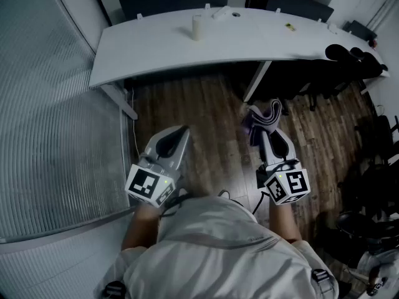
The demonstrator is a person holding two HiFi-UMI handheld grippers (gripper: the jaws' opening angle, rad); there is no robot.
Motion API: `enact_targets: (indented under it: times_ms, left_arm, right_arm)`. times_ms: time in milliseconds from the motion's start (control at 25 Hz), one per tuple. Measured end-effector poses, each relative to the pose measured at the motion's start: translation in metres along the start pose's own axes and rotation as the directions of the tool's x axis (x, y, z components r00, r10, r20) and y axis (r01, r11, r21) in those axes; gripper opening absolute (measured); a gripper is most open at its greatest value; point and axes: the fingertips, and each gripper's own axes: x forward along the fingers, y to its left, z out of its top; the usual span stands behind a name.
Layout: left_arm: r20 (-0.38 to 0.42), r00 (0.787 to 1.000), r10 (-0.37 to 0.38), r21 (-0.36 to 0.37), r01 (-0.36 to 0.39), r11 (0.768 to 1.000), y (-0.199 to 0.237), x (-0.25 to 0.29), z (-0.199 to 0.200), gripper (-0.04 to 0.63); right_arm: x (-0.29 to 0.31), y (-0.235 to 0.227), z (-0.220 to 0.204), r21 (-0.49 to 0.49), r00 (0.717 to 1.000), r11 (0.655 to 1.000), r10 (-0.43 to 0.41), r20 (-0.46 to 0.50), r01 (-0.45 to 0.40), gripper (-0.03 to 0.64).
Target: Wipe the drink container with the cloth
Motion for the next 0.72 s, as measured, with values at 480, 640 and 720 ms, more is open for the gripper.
enact_targets:
  times_ms: [480,640,720]
  left_arm:
    - [0.007,1.0,-0.02,-0.006,0.02,1.0,-0.006,0.002,0.009,0.003]
    - [-0.003,1.0,-0.021,-0.006,0.021,1.0,-0.004,-0.002,0.008,0.003]
    - [-0.003,1.0,-0.018,-0.008,0.018,1.0,-0.001,-0.003,0.006,0.003]
  right_arm:
    - [0.002,-0.001,0.009,0.017,1.0,1.0,0.013,0.017,-0.013,0.077]
    - [0.003,0.002,0.01,0.032,1.0,0.999,0.01,0.018,-0.011,0.077]
    - [0.005,0.004,0.011,0.038,1.0,0.999,0.008,0.027,-0.009,0.077]
